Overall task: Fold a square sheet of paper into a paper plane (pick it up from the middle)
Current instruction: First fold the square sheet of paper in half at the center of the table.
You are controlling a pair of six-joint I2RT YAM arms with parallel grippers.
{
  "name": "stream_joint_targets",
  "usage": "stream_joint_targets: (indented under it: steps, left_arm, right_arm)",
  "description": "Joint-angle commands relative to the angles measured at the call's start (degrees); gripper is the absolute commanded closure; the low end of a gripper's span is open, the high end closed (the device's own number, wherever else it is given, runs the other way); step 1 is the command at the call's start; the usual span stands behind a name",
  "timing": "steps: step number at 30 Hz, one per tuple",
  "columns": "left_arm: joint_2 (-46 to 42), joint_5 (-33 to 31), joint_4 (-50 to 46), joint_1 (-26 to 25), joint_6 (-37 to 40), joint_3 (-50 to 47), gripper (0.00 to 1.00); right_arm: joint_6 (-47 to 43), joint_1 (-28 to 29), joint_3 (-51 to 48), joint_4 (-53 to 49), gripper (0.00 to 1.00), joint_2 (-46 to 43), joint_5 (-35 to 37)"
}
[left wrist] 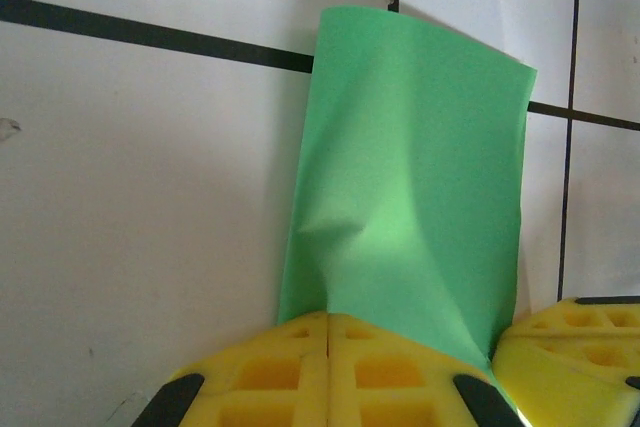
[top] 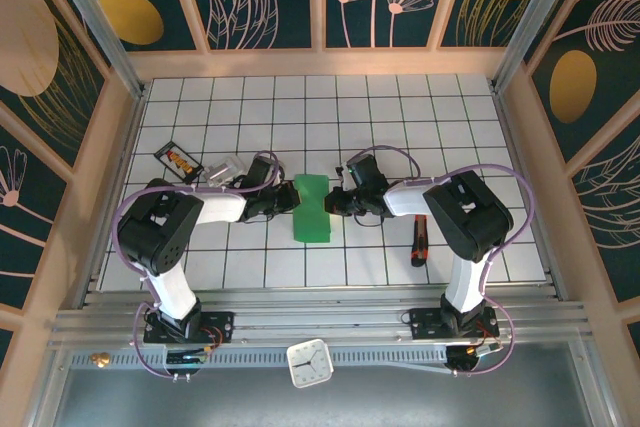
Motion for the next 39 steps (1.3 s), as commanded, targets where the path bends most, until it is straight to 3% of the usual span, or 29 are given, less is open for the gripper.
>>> stream_joint_targets:
  steps: [1, 4, 8, 17, 23, 39]
  left_arm:
    - [-1.47, -1.57, -2.48, 0.46, 0.91, 0.89, 0.90]
    - [-3.09, -0.20, -1.91, 0.45, 0.73, 2.38, 0.83]
    - [-1.54, -0.76, -3.41, 0.45, 2.27, 5.99, 0.81]
    - [6.50, -3.78, -8.49, 0.54, 6.04, 13.92, 0.92]
    - [6.94, -5.36, -8.15, 1.11, 6.81, 12.03, 0.95]
    - [8.96, -2.11, -1.08, 3.84, 7.86, 5.58, 0.91]
  right_arm:
    - [-1.62, -0.15, -2.17, -8.41, 1.00, 4.80, 10.73]
    - [-1.55, -0.16, -2.15, -8.38, 1.00, 4.88, 10.73]
    - [-1.45, -0.20, -2.14, -8.15, 1.00, 5.12, 10.59]
    - [-1.71, -0.33, -2.52, -8.40, 1.00, 4.48, 11.09]
    - [-1.63, -0.36, -2.44, -8.18, 1.00, 5.08, 10.82]
    - [-1.76, -0.38, -1.91, -8.48, 1.00, 5.45, 10.76]
